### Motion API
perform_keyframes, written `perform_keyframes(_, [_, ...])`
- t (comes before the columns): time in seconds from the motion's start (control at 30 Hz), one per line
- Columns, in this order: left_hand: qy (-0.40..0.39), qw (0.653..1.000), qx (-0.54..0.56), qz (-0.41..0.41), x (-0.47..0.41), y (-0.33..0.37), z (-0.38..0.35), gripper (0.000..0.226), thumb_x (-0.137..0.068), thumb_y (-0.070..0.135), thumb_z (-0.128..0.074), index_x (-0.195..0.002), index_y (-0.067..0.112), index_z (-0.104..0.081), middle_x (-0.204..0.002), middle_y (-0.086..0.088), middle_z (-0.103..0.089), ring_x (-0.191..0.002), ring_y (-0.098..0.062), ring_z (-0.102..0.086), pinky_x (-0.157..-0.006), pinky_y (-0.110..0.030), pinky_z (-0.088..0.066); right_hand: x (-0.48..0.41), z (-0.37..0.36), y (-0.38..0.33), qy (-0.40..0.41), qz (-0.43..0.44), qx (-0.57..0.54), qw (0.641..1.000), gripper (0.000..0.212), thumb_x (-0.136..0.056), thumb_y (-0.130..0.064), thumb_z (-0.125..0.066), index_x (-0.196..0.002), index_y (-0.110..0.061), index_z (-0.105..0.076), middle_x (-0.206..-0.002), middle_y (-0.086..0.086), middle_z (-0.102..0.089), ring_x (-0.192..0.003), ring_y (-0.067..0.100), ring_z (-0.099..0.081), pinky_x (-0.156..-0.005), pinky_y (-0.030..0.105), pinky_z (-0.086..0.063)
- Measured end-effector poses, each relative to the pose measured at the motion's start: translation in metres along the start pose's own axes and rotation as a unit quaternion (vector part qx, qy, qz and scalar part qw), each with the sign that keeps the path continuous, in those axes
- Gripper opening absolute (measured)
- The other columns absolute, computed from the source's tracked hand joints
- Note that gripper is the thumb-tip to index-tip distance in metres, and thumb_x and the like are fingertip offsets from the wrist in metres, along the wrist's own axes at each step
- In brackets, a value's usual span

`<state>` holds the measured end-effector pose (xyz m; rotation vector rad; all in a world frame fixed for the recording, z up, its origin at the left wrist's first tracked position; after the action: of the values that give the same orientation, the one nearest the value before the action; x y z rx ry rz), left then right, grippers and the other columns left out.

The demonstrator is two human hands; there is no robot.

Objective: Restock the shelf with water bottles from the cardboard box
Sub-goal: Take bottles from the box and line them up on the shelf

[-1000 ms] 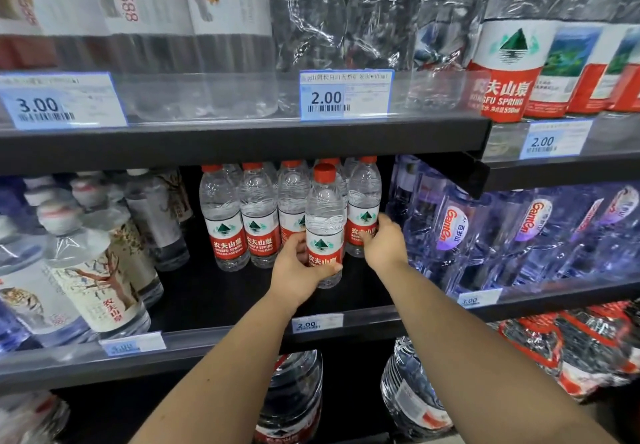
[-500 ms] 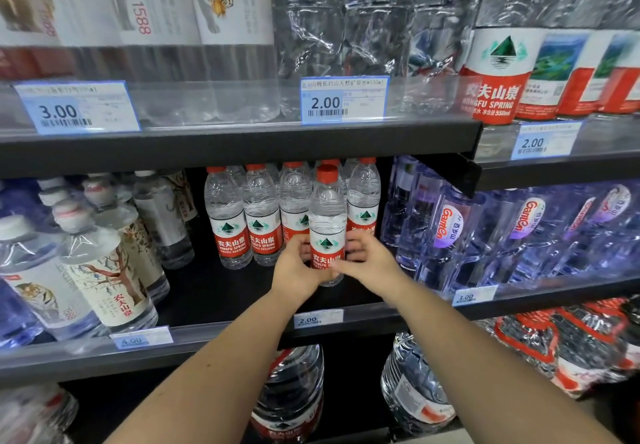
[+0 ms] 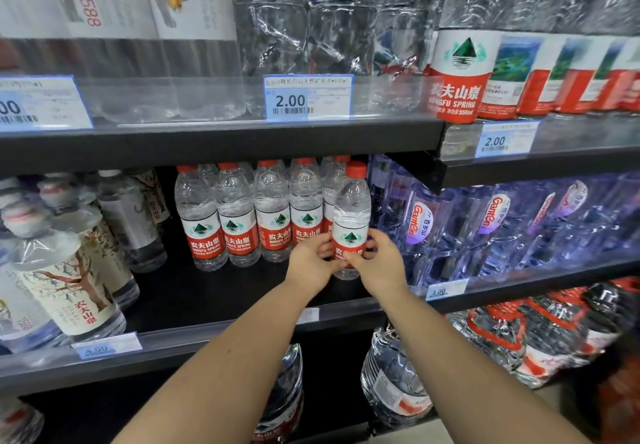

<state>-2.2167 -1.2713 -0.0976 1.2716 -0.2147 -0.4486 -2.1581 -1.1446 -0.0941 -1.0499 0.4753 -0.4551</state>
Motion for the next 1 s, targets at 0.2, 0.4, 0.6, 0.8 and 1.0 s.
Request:
perform_keyframes(0.2, [0.059, 0.995, -0.062, 0.058, -0.005, -0.011, 0.002, 0.044, -0.073, 0.013, -0.084, -0.113, 0.011, -0.066, -0.094, -0.003, -0.07, -0.089, -0.017, -0.068, -0.086, -0.039, -0.057, -0.003, -0.004, 0.003, 0.003, 0.008, 0.024, 1.0, 0.045, -0.081, -0.02, -0.076, -0.121, -0.016, -0.056, -0.11, 0.004, -0.062, -0.091, 0.011, -0.062, -0.082, 0.026, -0.051])
perform_keyframes(0.4, [0.04, 0.986, -0.164, -0.007, 0.015, 0.011, 0.02, 0.028, -0.081, 0.01, -0.073, -0.108, 0.015, -0.066, -0.093, 0.001, -0.065, -0.089, -0.013, -0.061, -0.084, -0.027, -0.051, 0.024, 0.001, -0.014, 0.014, 0.052, 0.122, 0.991, 0.041, -0.081, -0.018, -0.071, -0.118, -0.019, -0.053, -0.113, 0.005, -0.058, -0.103, 0.02, -0.058, -0.09, 0.041, -0.051])
perform_keyframes(0.6, [0.01, 0.868, -0.487, -0.097, 0.082, 0.06, 0.078, 0.033, -0.086, 0.025, -0.058, -0.118, 0.026, -0.062, -0.118, -0.002, -0.059, -0.115, -0.026, -0.051, -0.098, -0.042, -0.041, 0.086, 0.005, -0.076, -0.116, 0.205, 0.333, 0.913, 0.038, -0.083, -0.023, -0.066, -0.119, -0.016, -0.057, -0.118, 0.007, -0.057, -0.116, 0.028, -0.047, -0.095, 0.036, -0.04])
perform_keyframes(0.8, [0.02, 0.796, -0.598, -0.094, 0.186, 0.06, 0.132, 0.036, -0.086, 0.035, -0.053, -0.121, 0.028, -0.058, -0.122, -0.001, -0.055, -0.118, -0.027, -0.046, -0.095, -0.04, -0.033, 0.168, -0.023, -0.125, -0.163, 0.273, 0.386, 0.866, 0.047, -0.081, -0.029, -0.069, -0.124, -0.019, -0.053, -0.122, 0.005, -0.054, -0.117, 0.028, -0.043, -0.093, 0.04, -0.042])
perform_keyframes(1.0, [0.06, 0.828, -0.558, 0.008, 0.292, 0.003, 0.163, 0.035, -0.087, 0.038, -0.052, -0.12, 0.029, -0.058, -0.118, 0.0, -0.057, -0.116, -0.028, -0.048, -0.091, -0.04, -0.037, 0.257, -0.066, -0.115, -0.22, 0.283, 0.37, 0.857, 0.041, -0.083, -0.027, -0.065, -0.122, -0.019, -0.055, -0.116, 0.006, -0.054, -0.114, 0.03, -0.046, -0.093, 0.042, -0.043])
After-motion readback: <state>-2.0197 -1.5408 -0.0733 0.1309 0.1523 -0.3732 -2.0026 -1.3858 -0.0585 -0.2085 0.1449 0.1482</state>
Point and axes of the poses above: each hand's wrist, its own x-axis away from the middle knuckle, its own z-axis out of the back of the hand, y = z × x, the point moved 3 cm from there along -x, towards the middle knuckle
